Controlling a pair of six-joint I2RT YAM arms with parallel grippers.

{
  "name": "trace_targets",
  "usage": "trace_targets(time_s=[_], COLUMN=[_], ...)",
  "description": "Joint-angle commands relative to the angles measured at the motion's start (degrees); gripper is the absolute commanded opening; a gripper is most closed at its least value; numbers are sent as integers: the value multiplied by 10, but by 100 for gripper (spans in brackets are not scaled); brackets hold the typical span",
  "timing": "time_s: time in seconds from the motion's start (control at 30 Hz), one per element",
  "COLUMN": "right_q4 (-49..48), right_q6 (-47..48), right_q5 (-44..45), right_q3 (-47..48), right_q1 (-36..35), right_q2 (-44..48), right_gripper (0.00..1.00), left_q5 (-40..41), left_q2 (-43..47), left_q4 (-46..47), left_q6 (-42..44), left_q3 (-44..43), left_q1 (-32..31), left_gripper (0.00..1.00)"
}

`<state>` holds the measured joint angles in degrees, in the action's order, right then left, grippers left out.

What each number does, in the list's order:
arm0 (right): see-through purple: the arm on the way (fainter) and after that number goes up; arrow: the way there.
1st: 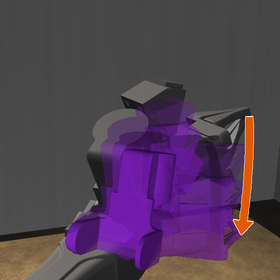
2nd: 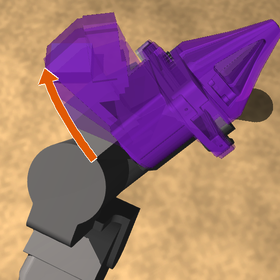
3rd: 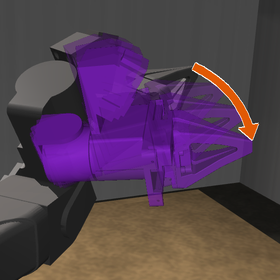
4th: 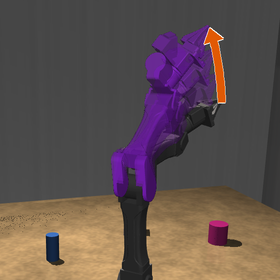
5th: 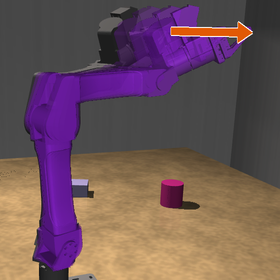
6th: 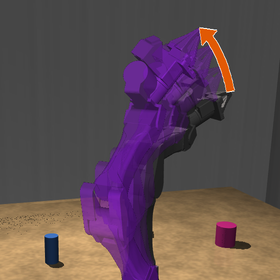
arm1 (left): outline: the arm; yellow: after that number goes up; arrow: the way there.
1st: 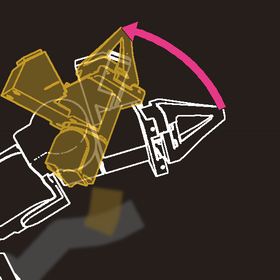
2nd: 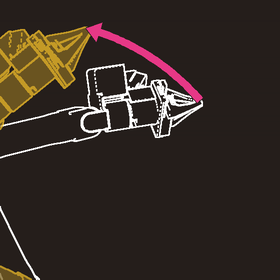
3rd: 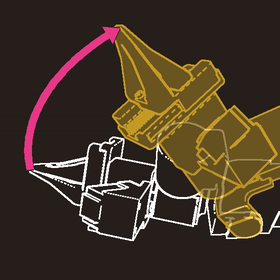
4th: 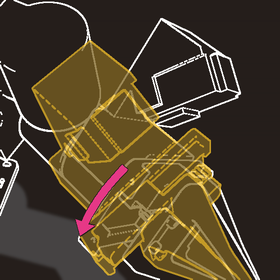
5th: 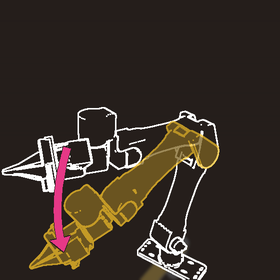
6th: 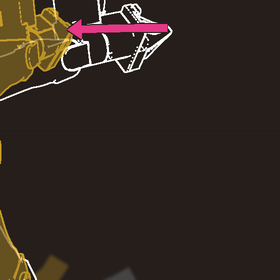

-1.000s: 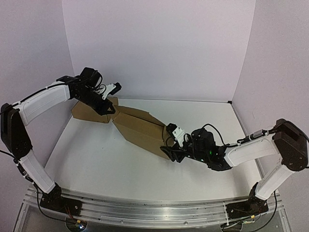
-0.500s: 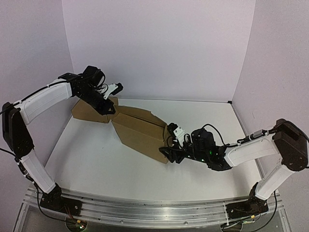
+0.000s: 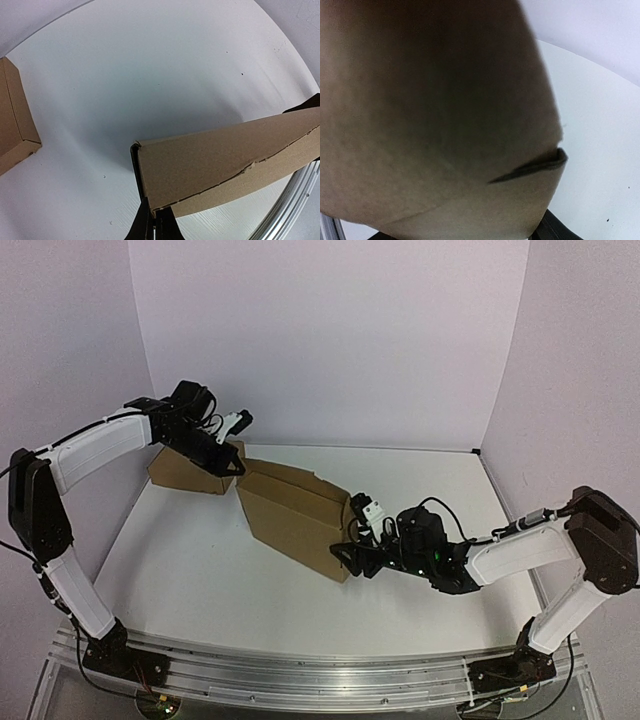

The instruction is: Fold the paper box

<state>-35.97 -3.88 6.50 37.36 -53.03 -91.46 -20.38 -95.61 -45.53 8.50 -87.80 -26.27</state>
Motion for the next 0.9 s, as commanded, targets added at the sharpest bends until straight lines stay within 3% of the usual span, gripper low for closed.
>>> trace_targets(time_s=[0.0, 0.17, 0.5, 0.87], right_q4=[25, 25, 17, 12], right_q6=[-32, -52, -75, -103], right_q5=[29, 17, -16, -15], right_q3=[-3, 0, -10, -6], right_q1=[9, 13, 25, 25], right_q2=[6, 0, -10, -22], right_gripper=[31, 31, 31, 29], left_q5=[-91, -102, -87, -80], left_q2=[-21, -12, -16, -47], left_q4=[-57, 1, 37, 47], left_q6=[22, 31, 57, 87], left_q3=[53, 121, 143, 105], left_q1=[-32, -47, -48, -45], left_gripper=[0, 0, 0, 0])
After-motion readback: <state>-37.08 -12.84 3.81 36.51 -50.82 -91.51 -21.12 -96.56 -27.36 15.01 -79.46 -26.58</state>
